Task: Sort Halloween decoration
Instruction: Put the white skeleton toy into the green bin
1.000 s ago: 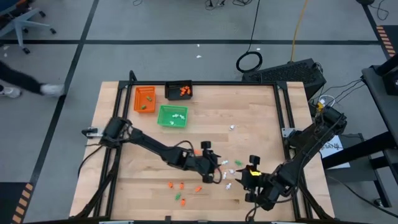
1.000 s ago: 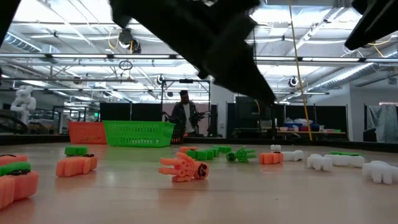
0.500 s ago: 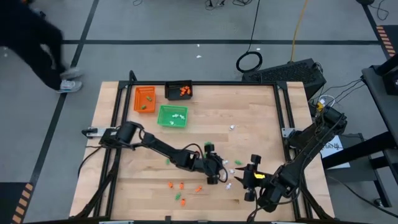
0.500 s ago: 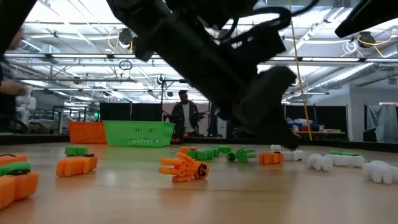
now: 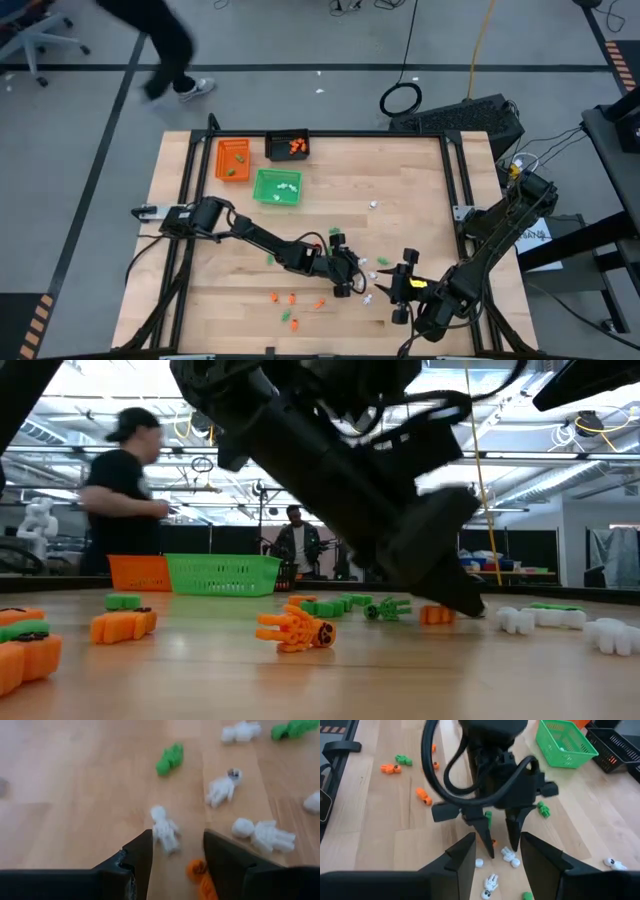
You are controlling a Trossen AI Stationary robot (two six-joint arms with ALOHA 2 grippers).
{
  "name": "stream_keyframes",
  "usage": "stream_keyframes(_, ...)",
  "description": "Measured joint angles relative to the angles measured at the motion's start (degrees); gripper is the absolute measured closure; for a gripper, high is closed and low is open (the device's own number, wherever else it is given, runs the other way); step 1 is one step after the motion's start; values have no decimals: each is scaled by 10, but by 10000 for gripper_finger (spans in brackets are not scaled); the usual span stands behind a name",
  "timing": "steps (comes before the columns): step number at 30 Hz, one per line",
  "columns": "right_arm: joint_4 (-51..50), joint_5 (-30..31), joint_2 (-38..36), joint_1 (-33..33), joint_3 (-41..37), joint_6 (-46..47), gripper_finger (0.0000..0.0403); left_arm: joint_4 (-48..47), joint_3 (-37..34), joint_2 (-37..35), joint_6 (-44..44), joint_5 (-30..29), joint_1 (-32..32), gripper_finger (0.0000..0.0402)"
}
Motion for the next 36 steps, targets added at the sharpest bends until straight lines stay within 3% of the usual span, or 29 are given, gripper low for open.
stream_keyframes(10,2,0,0,0,0,-2,264,-9,0,2,-8,13,0,244)
stream_keyframes(21,2,0,0,0,0,-3,264,-28,1,1,-8,25,0,388)
stream_keyframes(30,5,1,0,0,-3,-5,264,-42,0,-9,-4,24,-2,389)
stream_keyframes(36,56,13,0,0,-50,-4,264,-85,-2,-33,-2,24,-3,400)
